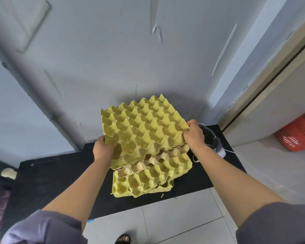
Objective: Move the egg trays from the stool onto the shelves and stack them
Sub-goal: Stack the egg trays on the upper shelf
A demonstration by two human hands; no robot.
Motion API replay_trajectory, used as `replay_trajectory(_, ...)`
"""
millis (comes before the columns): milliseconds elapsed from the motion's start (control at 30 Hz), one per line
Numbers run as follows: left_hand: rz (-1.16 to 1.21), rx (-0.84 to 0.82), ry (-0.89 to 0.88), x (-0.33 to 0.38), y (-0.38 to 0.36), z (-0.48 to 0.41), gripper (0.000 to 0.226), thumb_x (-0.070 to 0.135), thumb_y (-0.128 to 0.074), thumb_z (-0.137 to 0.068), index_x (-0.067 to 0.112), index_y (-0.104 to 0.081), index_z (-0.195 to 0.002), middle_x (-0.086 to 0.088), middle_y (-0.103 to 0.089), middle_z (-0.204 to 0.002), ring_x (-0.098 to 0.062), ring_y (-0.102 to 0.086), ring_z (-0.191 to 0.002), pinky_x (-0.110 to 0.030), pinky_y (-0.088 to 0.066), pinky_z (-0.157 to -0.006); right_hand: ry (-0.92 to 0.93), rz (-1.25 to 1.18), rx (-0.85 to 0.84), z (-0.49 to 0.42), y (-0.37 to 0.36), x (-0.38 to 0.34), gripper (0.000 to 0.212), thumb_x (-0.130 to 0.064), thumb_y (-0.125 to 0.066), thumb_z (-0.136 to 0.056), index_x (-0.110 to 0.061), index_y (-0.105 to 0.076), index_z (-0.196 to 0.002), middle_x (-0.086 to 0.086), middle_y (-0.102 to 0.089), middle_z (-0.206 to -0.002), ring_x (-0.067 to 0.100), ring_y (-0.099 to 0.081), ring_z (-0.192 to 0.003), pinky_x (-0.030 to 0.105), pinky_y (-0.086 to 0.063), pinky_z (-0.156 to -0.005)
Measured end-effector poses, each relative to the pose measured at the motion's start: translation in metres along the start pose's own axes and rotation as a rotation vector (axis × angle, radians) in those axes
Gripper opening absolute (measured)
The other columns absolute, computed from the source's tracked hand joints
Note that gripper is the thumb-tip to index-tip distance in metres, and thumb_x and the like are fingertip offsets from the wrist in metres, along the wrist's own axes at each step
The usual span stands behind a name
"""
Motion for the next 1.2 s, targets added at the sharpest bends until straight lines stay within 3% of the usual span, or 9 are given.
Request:
replay_trajectory(167,0.1,0.05,-0.051,0.026,0.058,0.022,0.025,0.01,-0.049,-0.089,0.005,-0.058,-0.112,-0.011,-0.058,-0.094,-0.029,-0.054,-0.086,-0.035,-0.044,-0.069,0.082,-0.086,0.019,0.031,0.03,-0.043,0.013,-0.008,-0.044,-0.091,-0.011,-0.045,-0.103,0.009,-0.055,-0.094,0.029,-0.054,-0.087,0.04,-0.044,-0.074)
replay_trajectory(333,0.187,-0.016,-0.078,0.04,0.095,0.037,0.024,0.002,-0.042,-0.087,0.004,-0.057,-0.105,-0.012,-0.057,-0.087,-0.031,-0.055,-0.084,-0.032,-0.045,-0.063,0.077,-0.263,0.064,0.062,0.051,-0.072,0.013,-0.004,-0.041,-0.089,-0.01,-0.043,-0.101,0.006,-0.049,-0.09,0.024,-0.047,-0.082,0.035,-0.037,-0.068)
replay_trajectory(633,0.242,-0.14,-0.044,0.01,0.046,0.029,0.022,0.0,-0.04,-0.088,0.007,-0.054,-0.105,-0.013,-0.057,-0.098,-0.03,-0.054,-0.089,-0.041,-0.048,-0.078,-0.034,-0.34,0.099,0.071,0.032,-0.017,0.011,-0.002,-0.041,-0.091,-0.011,-0.042,-0.097,0.003,-0.045,-0.086,0.017,-0.042,-0.074,0.028,-0.031,-0.057)
replay_trajectory(800,0.373,-0.172,0.054,-0.016,0.008,0.004,0.037,0.003,-0.042,-0.09,0.011,-0.048,-0.126,-0.01,-0.057,-0.114,-0.031,-0.058,-0.101,-0.047,-0.051,-0.088,-0.194,-0.588,0.019,0.049,-0.011,0.026,0.014,-0.004,-0.041,-0.09,-0.016,-0.045,-0.095,0.008,-0.049,-0.088,0.019,-0.045,-0.075,0.033,-0.037,-0.067)
replay_trajectory(967,0.471,-0.246,0.188,-0.037,-0.032,-0.015,0.033,-0.001,-0.041,-0.091,0.018,-0.041,-0.118,-0.009,-0.049,-0.109,-0.025,-0.055,-0.084,-0.04,-0.051,-0.07,-0.313,-0.725,-0.05,0.026,-0.042,0.059,0.022,-0.006,-0.042,-0.087,-0.028,-0.048,-0.088,0.007,-0.047,-0.094,0.025,-0.046,-0.086,0.045,-0.045,-0.078)
replay_trajectory(1033,0.476,-0.26,0.242,-0.051,-0.041,-0.021,0.038,-0.005,-0.04,-0.087,0.015,-0.041,-0.12,-0.014,-0.049,-0.114,-0.028,-0.055,-0.087,-0.042,-0.05,-0.071,-0.346,-0.74,-0.09,0.023,-0.048,0.067,0.025,-0.003,-0.042,-0.084,-0.027,-0.048,-0.088,0.009,-0.047,-0.097,0.027,-0.048,-0.089,0.048,-0.048,-0.083)
replay_trajectory(1100,0.461,-0.269,0.285,-0.063,-0.049,-0.029,0.046,-0.008,-0.04,-0.084,0.01,-0.042,-0.126,-0.018,-0.051,-0.115,-0.032,-0.057,-0.09,-0.041,-0.05,-0.066,-0.386,-0.758,-0.141,0.018,-0.053,0.072,0.027,0.0,-0.042,-0.081,-0.025,-0.048,-0.088,0.01,-0.047,-0.099,0.028,-0.049,-0.09,0.044,-0.045,-0.078)
replay_trajectory(1200,0.426,-0.308,0.355,-0.07,-0.059,-0.037,0.047,0.0,-0.048,-0.085,0.008,-0.043,-0.131,-0.018,-0.056,-0.117,-0.037,-0.059,-0.097,-0.045,-0.053,-0.069,-0.421,-0.726,-0.204,0.01,-0.057,0.073,0.018,-0.008,-0.048,-0.085,-0.023,-0.048,-0.095,0.011,-0.049,-0.108,0.03,-0.05,-0.103,0.043,-0.043,-0.09)
Point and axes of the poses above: each hand's wrist, its own z-axis away from the middle knuckle, its own y-axis out of the back of the hand, x = y × z, the point moved 6 cm from there along -z, towards the middle knuckle
